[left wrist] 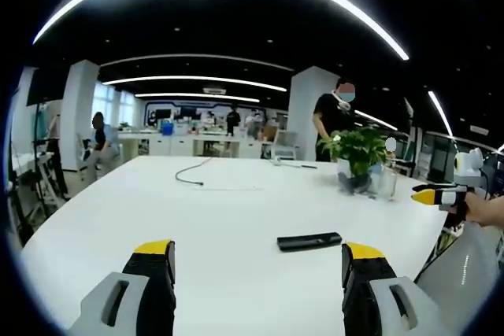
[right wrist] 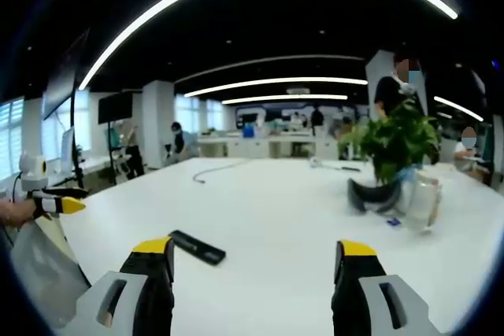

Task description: Press the specified remote control buttons in sequence, fully releasing each button before pressing the next.

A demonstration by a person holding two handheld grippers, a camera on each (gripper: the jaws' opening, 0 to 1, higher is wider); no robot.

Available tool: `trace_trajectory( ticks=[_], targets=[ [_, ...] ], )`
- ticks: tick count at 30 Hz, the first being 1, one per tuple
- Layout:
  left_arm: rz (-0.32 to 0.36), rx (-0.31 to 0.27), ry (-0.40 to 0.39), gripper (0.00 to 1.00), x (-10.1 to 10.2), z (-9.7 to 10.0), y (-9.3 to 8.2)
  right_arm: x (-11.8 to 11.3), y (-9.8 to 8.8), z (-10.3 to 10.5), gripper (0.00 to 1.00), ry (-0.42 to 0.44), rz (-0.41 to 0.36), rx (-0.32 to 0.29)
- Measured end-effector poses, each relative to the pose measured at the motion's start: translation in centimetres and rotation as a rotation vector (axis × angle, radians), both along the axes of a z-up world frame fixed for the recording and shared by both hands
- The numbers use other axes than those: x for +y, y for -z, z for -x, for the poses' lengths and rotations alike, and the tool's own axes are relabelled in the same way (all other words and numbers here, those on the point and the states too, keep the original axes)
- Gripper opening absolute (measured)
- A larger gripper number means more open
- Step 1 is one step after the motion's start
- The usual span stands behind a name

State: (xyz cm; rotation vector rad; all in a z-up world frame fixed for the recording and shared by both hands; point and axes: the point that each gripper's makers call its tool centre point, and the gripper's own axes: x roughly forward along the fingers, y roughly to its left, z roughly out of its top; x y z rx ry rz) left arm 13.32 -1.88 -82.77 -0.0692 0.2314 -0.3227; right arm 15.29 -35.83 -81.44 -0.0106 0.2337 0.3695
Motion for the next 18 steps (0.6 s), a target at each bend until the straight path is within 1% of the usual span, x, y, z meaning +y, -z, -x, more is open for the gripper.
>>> trace_trajectory(
  ticks=[18],
  targets=[
    [-0.002,0.003,0.006,0.9,-0.09,-0.05,0.06,0.16,0.22,-0.04,0.82,-0.008,0.018,0.006]
  ],
)
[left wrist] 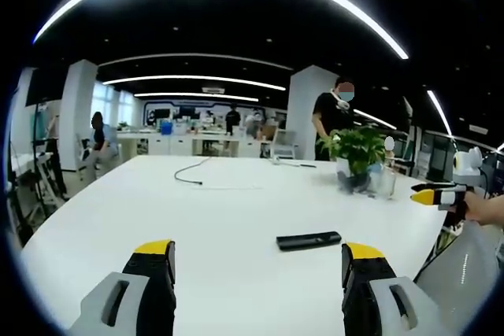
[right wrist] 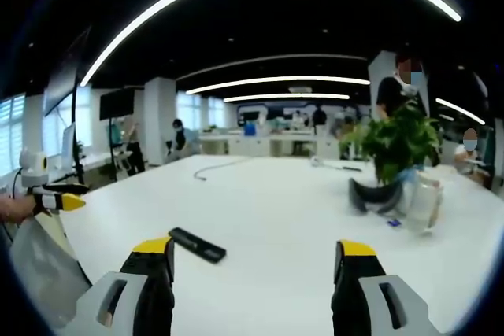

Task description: Press the specified remote control buttons in sequence, fully releasing each button before pressing the next.

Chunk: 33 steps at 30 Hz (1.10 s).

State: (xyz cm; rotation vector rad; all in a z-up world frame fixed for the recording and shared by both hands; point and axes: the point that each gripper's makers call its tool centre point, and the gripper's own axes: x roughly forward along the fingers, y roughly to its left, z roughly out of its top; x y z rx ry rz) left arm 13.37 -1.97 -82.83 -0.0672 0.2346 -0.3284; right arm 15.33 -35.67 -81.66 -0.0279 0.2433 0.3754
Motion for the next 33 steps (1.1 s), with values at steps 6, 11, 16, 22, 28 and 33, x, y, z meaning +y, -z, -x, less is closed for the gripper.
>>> trace_trajectory(
  ticks=[6,11,16,22,28,33],
  targets=[
    [-0.003,0.002,0.005,0.9,-0.05,0.03,0.04,0.01,-0.02,0.02,0.82,0.001,0.0,-0.001],
    [0.001,0.001,0.003,0.9,0.04,0.07,0.03,0.04,-0.02,0.06,0.82,0.0,0.001,-0.002],
    [0.004,-0.002,0.0,0.9,0.12,0.12,-0.07,0.08,-0.08,0.11,0.82,0.0,0.0,-0.004],
    [-0.001,-0.015,0.011,0.9,-0.14,0.13,-0.34,-0.04,-0.16,0.08,0.82,0.003,-0.004,-0.007],
    [-0.016,-0.024,0.021,0.9,-0.38,0.1,-0.49,-0.49,-0.23,-0.01,0.82,0.018,-0.016,-0.009],
    [-0.013,-0.027,0.027,0.91,-0.52,0.06,-0.54,-0.51,-0.04,-0.09,0.82,0.017,-0.023,0.001]
  ],
)
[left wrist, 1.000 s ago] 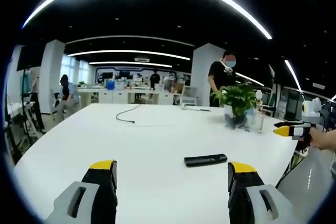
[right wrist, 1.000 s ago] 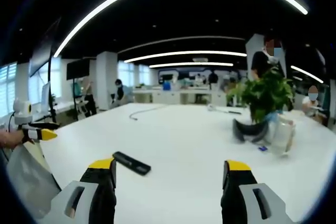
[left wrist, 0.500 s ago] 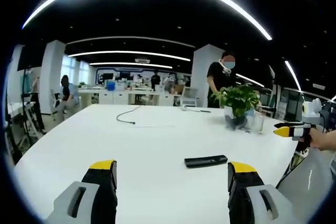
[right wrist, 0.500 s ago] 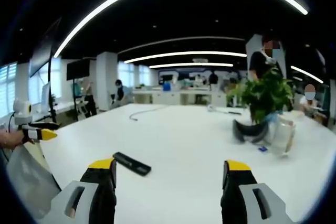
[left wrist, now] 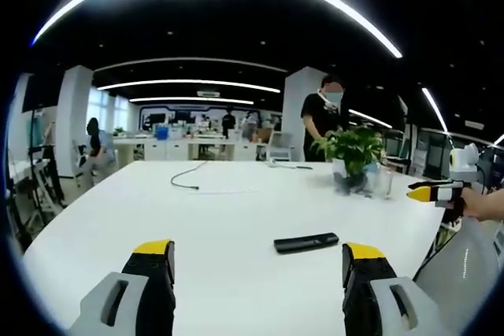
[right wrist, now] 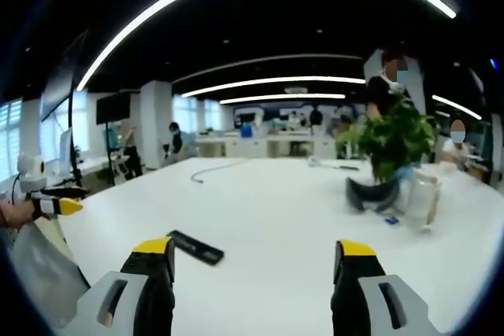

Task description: Press the specified remote control buttons in sequence, fully releasing each button before pressing the next.

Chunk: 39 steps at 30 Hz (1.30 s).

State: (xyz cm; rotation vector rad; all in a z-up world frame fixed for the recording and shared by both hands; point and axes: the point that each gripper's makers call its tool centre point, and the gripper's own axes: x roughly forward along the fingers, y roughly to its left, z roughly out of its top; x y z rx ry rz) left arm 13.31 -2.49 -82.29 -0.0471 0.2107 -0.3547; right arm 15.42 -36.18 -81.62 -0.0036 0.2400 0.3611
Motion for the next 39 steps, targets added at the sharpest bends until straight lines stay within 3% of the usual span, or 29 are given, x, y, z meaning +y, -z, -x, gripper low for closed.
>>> trace_trajectory(
  ticks=[10,17,23,30,32,35,38,39],
  targets=[
    [0.038,-0.004,-0.002,0.93,-0.2,0.0,-0.2,0.4,0.7,0.0,0.82,-0.034,0.028,0.019],
    [-0.01,-0.011,0.029,0.97,-0.9,0.0,0.0,-0.5,0.5,-0.1,0.81,0.0,-0.014,0.013],
    [-0.011,-0.07,0.036,1.0,-1.0,0.0,-1.0,-0.1,0.8,0.0,0.81,-0.015,-0.001,0.02],
    [-0.02,-0.009,0.071,1.0,-1.6,0.0,0.0,-0.3,0.9,0.0,0.81,-0.01,-0.002,0.024],
    [-0.024,0.037,0.108,1.0,-2.2,0.2,0.6,-0.5,0.9,0.0,0.81,-0.004,0.003,0.021],
    [-0.114,0.147,0.154,1.0,-2.7,0.2,2.5,-0.6,0.8,-0.1,0.8,0.003,0.009,0.014],
    [-0.26,0.146,0.223,1.0,-2.9,-0.4,3.2,-1.1,0.9,-0.3,0.8,0.008,0.007,0.011],
    [-0.279,0.137,0.231,1.0,-2.9,-0.8,3.2,-1.2,0.9,-0.3,0.8,0.009,0.008,0.013]
  ],
)
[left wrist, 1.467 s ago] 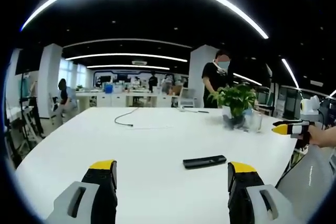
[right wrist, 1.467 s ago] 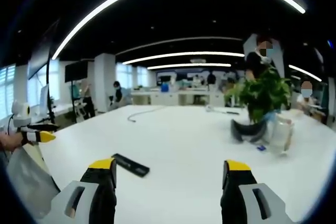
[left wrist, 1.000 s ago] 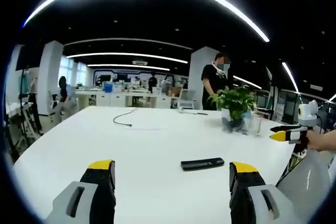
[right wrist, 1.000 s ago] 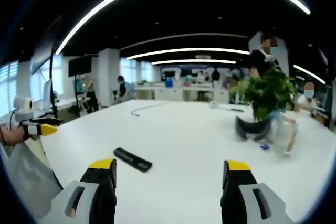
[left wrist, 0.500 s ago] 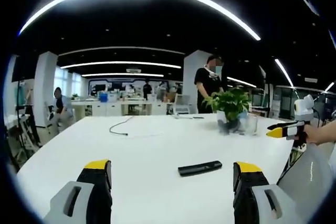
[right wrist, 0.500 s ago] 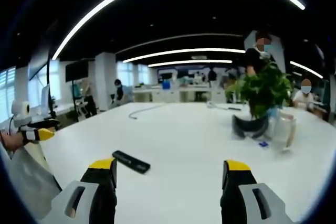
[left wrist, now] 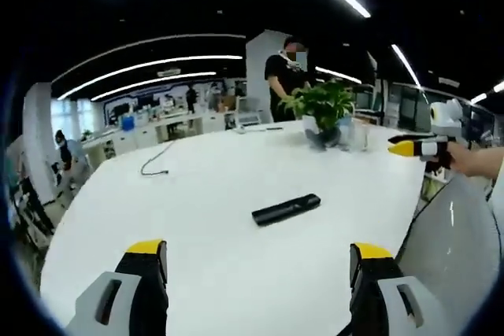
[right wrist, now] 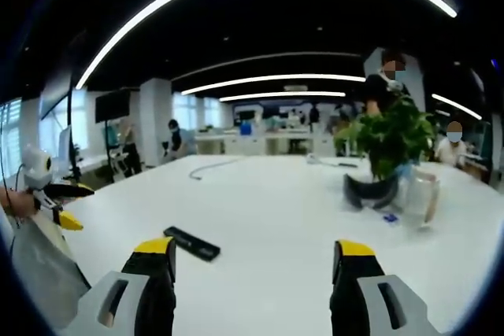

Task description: Press the specified remote control buttons in sequence, fully releasing each button before pressing the next.

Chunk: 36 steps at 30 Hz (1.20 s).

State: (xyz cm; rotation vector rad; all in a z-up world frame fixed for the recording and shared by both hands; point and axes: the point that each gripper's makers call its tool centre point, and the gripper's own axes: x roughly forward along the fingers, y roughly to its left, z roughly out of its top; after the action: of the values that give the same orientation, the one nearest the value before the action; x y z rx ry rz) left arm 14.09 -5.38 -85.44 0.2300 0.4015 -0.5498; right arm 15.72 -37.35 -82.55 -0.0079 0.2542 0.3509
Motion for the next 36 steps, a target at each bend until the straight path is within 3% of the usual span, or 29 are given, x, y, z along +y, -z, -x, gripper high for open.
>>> trace_trajectory(
  ticks=[2,5,8,12,22,25,32,36],
  targets=[
    [0.036,0.021,0.035,1.0,-0.7,-0.6,0.1,-0.1,0.1,-0.1,0.8,0.003,-0.001,0.003],
    [0.108,0.102,0.089,1.0,-2.1,-1.3,0.9,-0.5,0.3,-0.2,0.8,0.014,0.01,0.009],
    [0.108,0.191,0.185,1.0,-3.3,-1.8,2.6,-0.9,0.7,-0.3,0.79,0.028,0.012,0.023],
    [0.045,0.24,0.295,0.93,-4.8,-2.1,4.4,-1.2,1.1,-0.4,0.78,0.036,0.003,0.044],
    [0.005,0.341,0.411,0.92,-7.6,-4.8,7.0,-1.4,1.9,-0.2,0.76,0.047,0.017,0.08],
    [-0.02,0.358,0.431,0.9,-7.9,-5.5,7.6,-1.6,2.4,-0.2,0.74,0.053,0.031,0.102],
    [-0.185,0.353,0.51,0.86,-7.6,-7.9,9.1,-1.6,3.3,0.0,0.67,0.037,0.054,0.142],
    [-0.241,0.346,0.545,0.85,-7.8,-9.3,9.3,-1.4,3.5,0.2,0.66,0.033,0.055,0.158]
  ],
)
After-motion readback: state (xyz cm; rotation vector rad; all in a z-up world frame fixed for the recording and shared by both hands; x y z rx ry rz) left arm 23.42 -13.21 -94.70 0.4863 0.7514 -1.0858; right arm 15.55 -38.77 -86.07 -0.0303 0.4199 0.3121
